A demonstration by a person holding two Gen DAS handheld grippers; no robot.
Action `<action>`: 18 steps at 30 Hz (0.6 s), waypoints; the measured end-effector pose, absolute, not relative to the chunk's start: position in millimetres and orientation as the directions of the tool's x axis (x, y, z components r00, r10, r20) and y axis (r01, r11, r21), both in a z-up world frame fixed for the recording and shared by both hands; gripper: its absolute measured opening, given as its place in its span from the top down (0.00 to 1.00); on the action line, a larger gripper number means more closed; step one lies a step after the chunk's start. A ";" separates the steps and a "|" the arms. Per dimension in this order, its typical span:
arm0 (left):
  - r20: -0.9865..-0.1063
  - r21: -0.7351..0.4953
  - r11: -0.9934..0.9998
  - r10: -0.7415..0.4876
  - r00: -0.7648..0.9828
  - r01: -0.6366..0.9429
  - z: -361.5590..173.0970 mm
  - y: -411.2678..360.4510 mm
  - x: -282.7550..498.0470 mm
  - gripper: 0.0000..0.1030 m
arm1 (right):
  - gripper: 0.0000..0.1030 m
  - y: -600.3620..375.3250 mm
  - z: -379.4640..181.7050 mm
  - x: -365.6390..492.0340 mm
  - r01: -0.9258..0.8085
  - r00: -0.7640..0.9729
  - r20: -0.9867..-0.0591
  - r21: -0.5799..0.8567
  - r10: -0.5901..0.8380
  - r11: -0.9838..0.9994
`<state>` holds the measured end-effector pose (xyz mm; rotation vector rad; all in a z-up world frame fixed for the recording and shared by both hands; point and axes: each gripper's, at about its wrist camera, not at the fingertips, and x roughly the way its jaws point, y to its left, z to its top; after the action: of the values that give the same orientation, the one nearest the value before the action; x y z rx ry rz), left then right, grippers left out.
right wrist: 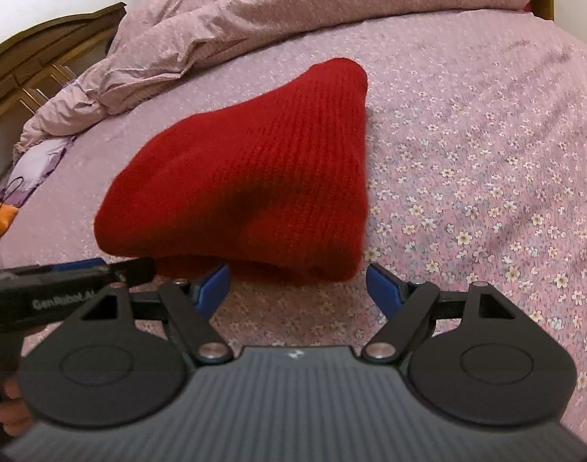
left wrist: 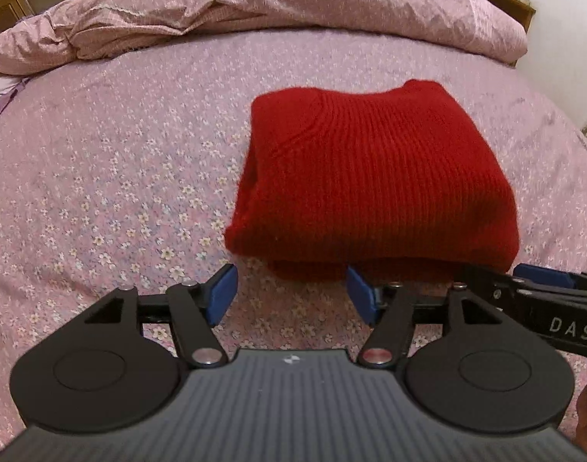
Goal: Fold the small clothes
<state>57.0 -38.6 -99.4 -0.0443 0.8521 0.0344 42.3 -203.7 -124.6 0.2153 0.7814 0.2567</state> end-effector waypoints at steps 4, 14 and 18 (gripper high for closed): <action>-0.755 -0.007 0.998 0.031 0.654 -0.056 -101.8 -42.9 59.5 0.33 | 0.23 -202.1 -124.0 40.3 -0.150 0.678 -0.671 0.274 0.301 0.950; -0.779 -0.015 0.997 0.032 0.626 -0.071 -107.0 -44.8 63.1 0.33 | 0.23 -192.9 -121.4 38.2 -0.172 0.672 -0.684 0.230 0.285 0.958; -0.781 -0.011 0.998 0.035 0.624 -0.070 -108.7 -45.7 62.6 0.33 | 0.23 -192.1 -121.8 38.7 -0.175 0.668 -0.687 0.229 0.286 0.958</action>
<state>62.6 -45.7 -108.7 -0.0411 0.8950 0.0601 38.7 -192.1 -121.8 0.1482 0.7991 0.2612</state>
